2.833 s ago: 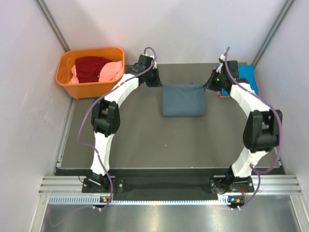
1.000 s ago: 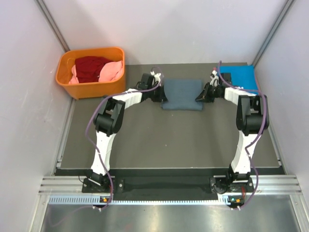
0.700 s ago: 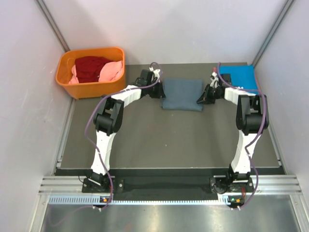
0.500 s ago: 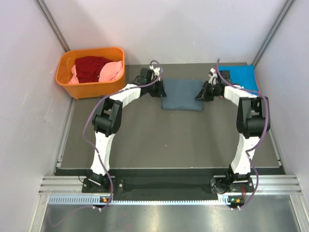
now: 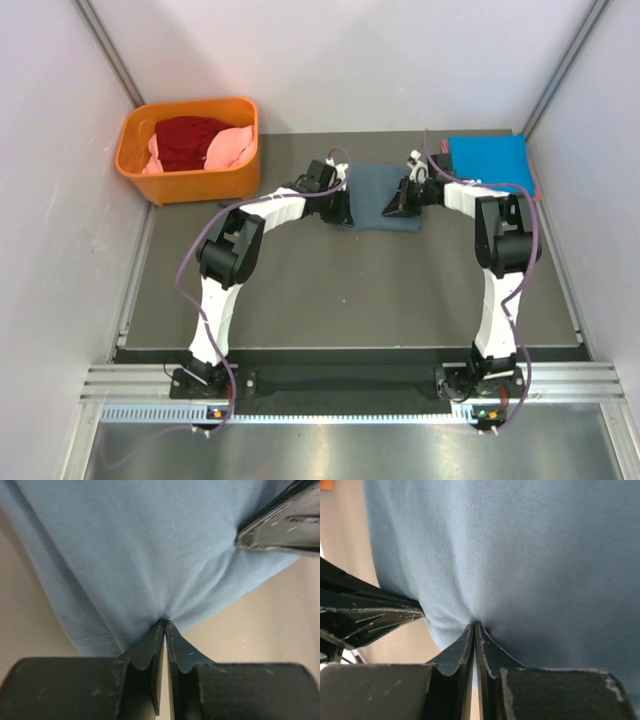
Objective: Fold and stack the t-shirts
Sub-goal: Fold the tshirt
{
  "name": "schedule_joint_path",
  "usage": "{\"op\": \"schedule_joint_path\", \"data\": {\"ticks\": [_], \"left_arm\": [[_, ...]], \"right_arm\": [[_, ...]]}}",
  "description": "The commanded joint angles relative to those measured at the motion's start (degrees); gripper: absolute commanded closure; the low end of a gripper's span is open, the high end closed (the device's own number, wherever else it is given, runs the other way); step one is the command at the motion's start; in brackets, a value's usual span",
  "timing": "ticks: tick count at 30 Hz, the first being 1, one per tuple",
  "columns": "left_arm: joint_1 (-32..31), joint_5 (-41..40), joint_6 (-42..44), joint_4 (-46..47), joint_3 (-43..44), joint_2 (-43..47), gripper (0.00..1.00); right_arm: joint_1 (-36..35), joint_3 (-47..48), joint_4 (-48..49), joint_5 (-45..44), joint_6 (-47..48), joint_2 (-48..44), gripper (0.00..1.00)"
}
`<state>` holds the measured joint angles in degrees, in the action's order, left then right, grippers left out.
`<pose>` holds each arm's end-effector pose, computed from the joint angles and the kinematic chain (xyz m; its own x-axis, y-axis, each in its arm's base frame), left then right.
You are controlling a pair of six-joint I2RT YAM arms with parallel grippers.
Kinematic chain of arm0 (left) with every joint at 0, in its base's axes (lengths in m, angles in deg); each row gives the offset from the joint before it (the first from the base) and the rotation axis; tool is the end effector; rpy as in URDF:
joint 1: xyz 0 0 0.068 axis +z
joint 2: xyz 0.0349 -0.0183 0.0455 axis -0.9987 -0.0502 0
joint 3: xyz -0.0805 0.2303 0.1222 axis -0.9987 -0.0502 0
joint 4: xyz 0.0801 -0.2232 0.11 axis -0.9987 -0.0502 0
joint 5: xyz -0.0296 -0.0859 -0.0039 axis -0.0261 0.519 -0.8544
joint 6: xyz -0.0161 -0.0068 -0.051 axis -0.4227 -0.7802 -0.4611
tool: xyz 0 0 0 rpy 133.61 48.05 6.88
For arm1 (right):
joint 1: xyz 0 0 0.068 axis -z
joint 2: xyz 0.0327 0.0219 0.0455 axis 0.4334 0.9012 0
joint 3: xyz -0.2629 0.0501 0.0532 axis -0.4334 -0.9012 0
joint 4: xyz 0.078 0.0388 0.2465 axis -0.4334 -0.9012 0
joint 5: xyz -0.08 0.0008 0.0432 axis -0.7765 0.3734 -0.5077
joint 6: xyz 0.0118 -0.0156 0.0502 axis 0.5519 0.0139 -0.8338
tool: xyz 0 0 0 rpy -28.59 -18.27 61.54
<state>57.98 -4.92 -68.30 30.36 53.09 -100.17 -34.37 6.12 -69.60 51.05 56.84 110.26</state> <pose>0.4198 -0.2497 0.1515 -0.8376 0.1128 -0.5345 0.4172 0.7637 -0.4926 0.4385 0.0883 0.1435 -0.9107 0.1616 -0.3802 -0.1469 0.7334 0.6637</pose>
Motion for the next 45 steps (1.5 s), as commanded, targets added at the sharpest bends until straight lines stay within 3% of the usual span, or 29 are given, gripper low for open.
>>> {"op": "schedule_joint_path", "data": {"ticks": [1, 13, 23, 27, 30, 33, 38, 45], "left_arm": [[1.37, -10.41, 2.43, -7.14, -0.22, 0.56, 0.88], [1.72, -1.37, -0.9, -12.61, 9.0, 4.88, 0.84], [2.6, -5.66, -2.49, -11.46, 3.39, -0.31, 0.86], [2.95, -6.11, -1.96, -13.48, 4.17, 1.26, 0.87], [2.95, -5.59, -0.91, -14.62, 6.27, 3.99, 0.83], [3.22, -3.92, 0.58, -17.08, 9.34, 5.4, 0.73], [3.57, -5.67, 3.13, -19.72, 11.2, 5.49, 0.6], [5.59, -1.63, 3.75, -18.15, 10.94, 2.77, 0.56]], "right_arm": [[2.27, -0.99, -0.07, -2.81, 3.76, 0.2, 0.94], [2.45, -3.53, -4.56, -3.24, 3.59, -12.55, 0.89], [4.82, -10.74, -2.19, -9.65, 5.34, -10.26, 0.89], [4.91, -10.48, -4.03, -10.8, 6.05, -14.38, 0.87], [4.91, -11.27, -4.82, -10.8, 5.87, -19.92, 0.82], [4.91, -11.01, -7.28, -12.82, 6.57, -22.48, 0.72], [4.91, -8.37, -11.15, -16.16, 9.82, -20.12, 0.65], [5.0, -2.4, -14.58, -17.58, 14.13, -15.02, 0.53]]}}
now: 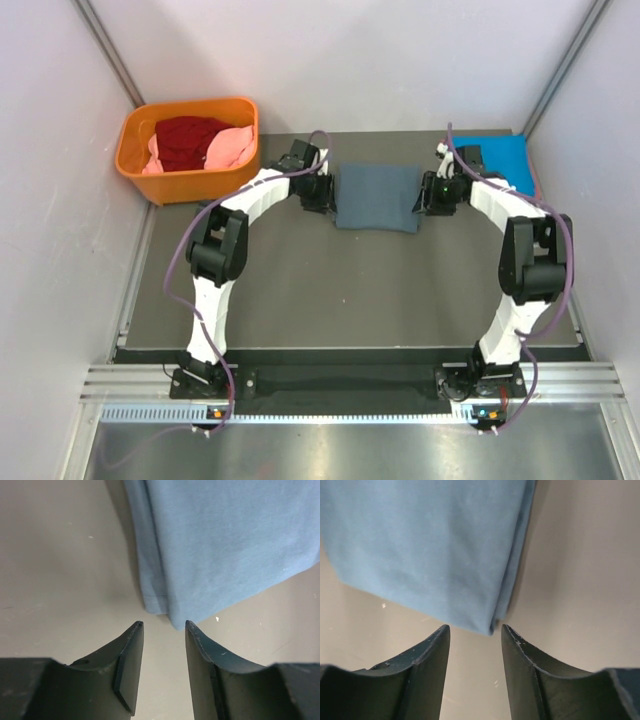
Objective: Fold and stack the t-shirts
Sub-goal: Fold the tshirt
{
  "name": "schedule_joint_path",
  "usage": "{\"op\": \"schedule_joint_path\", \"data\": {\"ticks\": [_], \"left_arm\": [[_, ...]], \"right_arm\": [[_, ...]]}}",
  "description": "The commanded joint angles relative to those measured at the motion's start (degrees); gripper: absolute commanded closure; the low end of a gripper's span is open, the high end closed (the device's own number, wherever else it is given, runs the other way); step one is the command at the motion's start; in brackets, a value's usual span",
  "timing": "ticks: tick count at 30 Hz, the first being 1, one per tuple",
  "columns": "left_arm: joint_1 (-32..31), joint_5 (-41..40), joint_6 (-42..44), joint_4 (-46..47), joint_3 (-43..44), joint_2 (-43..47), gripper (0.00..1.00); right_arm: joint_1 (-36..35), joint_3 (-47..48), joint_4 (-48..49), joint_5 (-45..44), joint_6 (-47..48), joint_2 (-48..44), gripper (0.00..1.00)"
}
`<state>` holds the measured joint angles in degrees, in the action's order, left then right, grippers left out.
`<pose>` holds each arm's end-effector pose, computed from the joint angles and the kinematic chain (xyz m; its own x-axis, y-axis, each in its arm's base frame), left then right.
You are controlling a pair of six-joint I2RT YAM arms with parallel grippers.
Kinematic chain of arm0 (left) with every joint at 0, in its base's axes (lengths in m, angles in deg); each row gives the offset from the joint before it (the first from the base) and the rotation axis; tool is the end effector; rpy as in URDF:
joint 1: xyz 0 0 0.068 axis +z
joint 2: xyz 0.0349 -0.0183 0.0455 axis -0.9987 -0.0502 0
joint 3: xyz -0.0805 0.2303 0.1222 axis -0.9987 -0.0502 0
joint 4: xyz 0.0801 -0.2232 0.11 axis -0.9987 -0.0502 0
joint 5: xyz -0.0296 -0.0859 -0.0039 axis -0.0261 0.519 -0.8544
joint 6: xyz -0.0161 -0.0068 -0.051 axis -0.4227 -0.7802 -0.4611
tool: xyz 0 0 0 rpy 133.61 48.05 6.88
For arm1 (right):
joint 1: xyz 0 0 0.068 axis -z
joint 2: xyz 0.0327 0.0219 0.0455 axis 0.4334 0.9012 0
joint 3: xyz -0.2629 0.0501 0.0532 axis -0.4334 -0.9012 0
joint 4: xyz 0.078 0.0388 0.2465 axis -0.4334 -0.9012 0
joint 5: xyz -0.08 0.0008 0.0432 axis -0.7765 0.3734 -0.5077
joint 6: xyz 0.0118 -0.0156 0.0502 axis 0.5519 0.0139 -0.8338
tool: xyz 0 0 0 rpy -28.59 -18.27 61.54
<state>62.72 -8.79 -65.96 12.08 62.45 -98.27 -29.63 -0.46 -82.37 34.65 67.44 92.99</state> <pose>0.4368 -0.2106 0.1956 -0.8784 0.0904 -0.4693 0.3122 0.8519 -0.4204 0.3888 0.0390 0.2125 -0.8549 0.1222 -0.5042 -0.0968 0.9172 0.3864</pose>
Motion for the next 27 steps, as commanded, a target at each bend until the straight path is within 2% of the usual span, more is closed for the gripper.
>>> {"op": "schedule_joint_path", "data": {"ticks": [1, 8, 17, 27], "left_arm": [[0.94, 2.85, 1.5, 0.22, 1.67, -0.01, 0.56], [1.2, 8.56, 1.68, 1.1, 2.38, -2.74, 0.55], [1.38, 10.5, 1.5, 2.77, 1.14, -4.15, 0.54], [1.38, 10.68, 1.59, 1.98, 1.67, -6.26, 0.6]], "right_arm": [[0.17, 4.62, -2.17, -1.01, 3.97, 3.04, 0.53], [0.43, 4.54, -0.24, 1.63, 4.24, 7.26, 0.52], [0.52, 1.91, 3.01, 3.13, 3.45, 8.85, 0.54], [0.6, -0.03, 5.04, 3.57, 2.48, 8.67, 0.6]]}}
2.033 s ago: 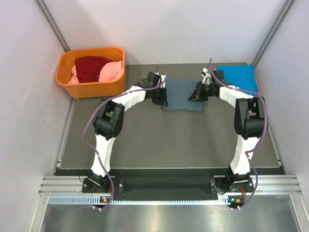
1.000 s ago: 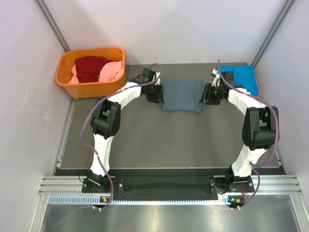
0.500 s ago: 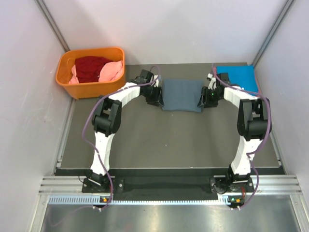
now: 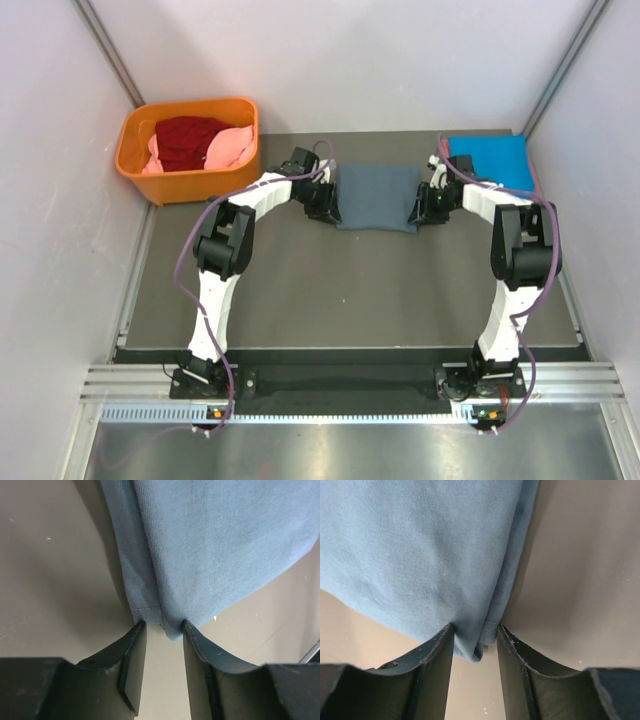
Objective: Fold and stack the t-shirts
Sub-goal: Fold the tshirt
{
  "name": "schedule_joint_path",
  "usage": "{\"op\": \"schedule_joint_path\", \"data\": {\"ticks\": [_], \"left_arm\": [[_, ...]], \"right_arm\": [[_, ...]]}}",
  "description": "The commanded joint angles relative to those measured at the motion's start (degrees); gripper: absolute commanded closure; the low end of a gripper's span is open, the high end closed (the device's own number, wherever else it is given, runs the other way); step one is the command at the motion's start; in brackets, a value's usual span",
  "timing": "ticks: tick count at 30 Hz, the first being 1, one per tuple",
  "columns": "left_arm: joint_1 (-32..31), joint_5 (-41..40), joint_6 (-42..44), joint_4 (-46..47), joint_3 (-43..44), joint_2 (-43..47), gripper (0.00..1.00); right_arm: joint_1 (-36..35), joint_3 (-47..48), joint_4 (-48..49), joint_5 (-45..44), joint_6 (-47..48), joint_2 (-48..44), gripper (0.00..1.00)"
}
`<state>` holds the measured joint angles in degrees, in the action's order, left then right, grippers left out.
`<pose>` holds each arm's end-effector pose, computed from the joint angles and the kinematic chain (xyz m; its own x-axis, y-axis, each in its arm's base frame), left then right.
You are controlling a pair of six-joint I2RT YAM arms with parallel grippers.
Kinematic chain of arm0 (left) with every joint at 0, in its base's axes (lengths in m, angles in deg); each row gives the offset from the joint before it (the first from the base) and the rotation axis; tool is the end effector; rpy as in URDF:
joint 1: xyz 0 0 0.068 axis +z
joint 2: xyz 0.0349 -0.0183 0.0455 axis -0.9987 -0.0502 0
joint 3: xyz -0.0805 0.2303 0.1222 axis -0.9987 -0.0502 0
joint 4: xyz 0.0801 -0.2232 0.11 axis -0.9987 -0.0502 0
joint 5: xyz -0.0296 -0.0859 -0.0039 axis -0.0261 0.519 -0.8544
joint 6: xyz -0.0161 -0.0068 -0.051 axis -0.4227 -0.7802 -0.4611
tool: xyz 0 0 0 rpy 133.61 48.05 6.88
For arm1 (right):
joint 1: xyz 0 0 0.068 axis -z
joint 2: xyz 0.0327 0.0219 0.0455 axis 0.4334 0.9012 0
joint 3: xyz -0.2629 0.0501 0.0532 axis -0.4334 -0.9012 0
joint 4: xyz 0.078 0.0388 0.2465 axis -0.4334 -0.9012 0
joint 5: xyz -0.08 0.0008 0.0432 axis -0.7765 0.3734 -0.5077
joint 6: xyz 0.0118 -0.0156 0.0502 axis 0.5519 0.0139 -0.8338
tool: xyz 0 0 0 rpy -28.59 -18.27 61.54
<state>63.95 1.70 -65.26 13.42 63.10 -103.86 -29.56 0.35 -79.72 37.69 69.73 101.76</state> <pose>0.4466 -0.2100 0.1568 -0.9168 0.1222 -0.3802 0.3294 0.7696 -0.5470 0.4063 0.0415 0.1617 -0.8980 0.0803 -0.4325 -0.1182 0.9030 0.4131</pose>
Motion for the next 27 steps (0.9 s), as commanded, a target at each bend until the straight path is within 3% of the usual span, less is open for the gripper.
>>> {"op": "schedule_joint_path", "data": {"ticks": [1, 5, 8, 9, 10, 12, 13, 15, 27], "left_arm": [[0.15, 0.01, 1.06, 0.64, 1.02, -0.75, 0.59], [0.15, -1.13, 1.51, 0.64, 0.93, -0.84, 0.58], [0.15, -0.43, 1.59, 0.73, 1.1, -1.36, 0.62], [0.15, -0.25, 1.51, 0.73, 1.28, -1.28, 0.67], [0.15, 0.01, 1.24, 0.64, 1.28, -1.1, 0.79], [0.15, 0.8, 1.07, 0.56, 0.76, -0.32, 0.89], [0.15, 0.89, 0.8, 0.64, 0.49, 0.12, 1.0], [0.06, 0.8, 0.28, 0.73, -0.47, 1.62, 1.0], [-1.34, -4.55, 0.71, -4.9, -9.51, 10.67, 1.0]], "right_arm": [[0.45, -0.84, 2.39, 0.62, 0.18, 0.0, 0.6], [0.45, -1.1, 2.92, 0.88, -0.17, 0.17, 0.62], [0.54, -1.28, 3.01, 0.97, -0.52, 0.0, 0.66], [0.54, -1.37, 3.01, 1.06, -0.61, -0.09, 0.69], [0.54, -1.54, 3.01, 1.14, -0.69, -0.27, 0.72], [0.45, -1.89, 3.01, 1.76, -1.31, -0.88, 0.85], [0.54, -2.42, 3.27, 2.19, -1.48, -1.14, 0.9], [0.54, -3.73, 4.06, 3.6, -2.45, -2.19, 1.0], [-0.95, -17.78, 8.19, 5.63, -6.84, -14.05, 1.0]]}}
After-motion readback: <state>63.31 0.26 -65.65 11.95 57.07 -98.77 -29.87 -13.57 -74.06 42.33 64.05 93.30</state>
